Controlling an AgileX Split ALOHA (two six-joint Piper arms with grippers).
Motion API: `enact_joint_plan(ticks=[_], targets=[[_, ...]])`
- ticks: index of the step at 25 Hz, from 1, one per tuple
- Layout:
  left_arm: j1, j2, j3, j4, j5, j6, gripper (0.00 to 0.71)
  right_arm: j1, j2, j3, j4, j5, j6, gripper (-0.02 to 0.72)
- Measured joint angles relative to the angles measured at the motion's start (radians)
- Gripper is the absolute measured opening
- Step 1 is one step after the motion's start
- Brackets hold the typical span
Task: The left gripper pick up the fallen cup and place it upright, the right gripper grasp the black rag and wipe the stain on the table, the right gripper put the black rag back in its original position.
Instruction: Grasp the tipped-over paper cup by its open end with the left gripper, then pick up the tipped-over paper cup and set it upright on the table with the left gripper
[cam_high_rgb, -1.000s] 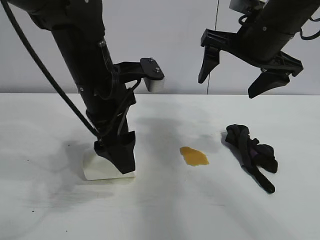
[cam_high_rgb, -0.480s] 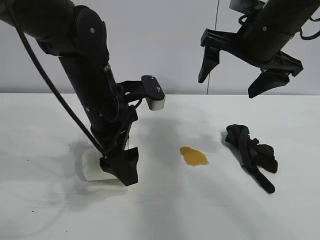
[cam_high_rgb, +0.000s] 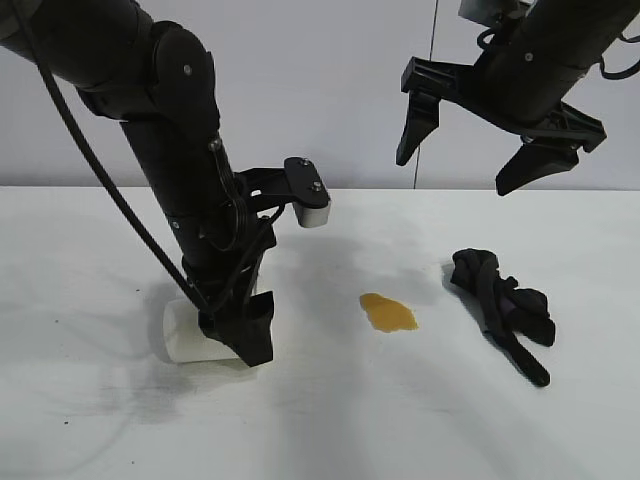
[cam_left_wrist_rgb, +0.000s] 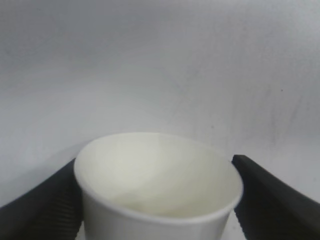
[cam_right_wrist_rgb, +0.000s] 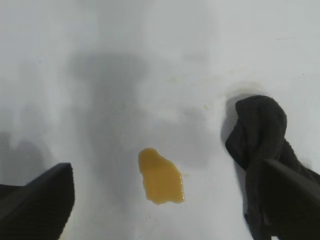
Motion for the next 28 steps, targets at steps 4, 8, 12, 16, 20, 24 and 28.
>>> enact_joint_plan(ticks=[4,8,12,16,20,24,28], targets=[[0.0,0.0,0.0,0.0,0.004,0.014,0.543,0.0,0.0,0.0,0.0,-0.001,-0.001,0.694],[0.0,0.0,0.0,0.0,0.008,0.024,0.498,0.0,0.0,0.0,0.0,-0.001,-0.005,0.694],[0.0,0.0,0.0,0.0,0.011,0.024,0.466,0.0,0.0,0.0,0.0,-0.002,-0.005,0.694],[0.0,-0.007,0.0,-0.004,0.025,0.025,0.477,0.0,0.0,0.0,0.0,-0.007,-0.005,0.694],[0.008,-0.046,0.0,-0.054,0.026,0.038,0.479,0.0,0.0,0.0,0.0,-0.01,-0.005,0.694],[0.049,-0.106,0.0,-0.176,0.027,0.147,0.479,0.0,0.0,0.0,0.0,-0.014,-0.005,0.694],[0.118,-0.139,0.005,-0.38,0.048,0.325,0.479,0.0,0.0,0.0,0.0,-0.015,-0.005,0.694]])
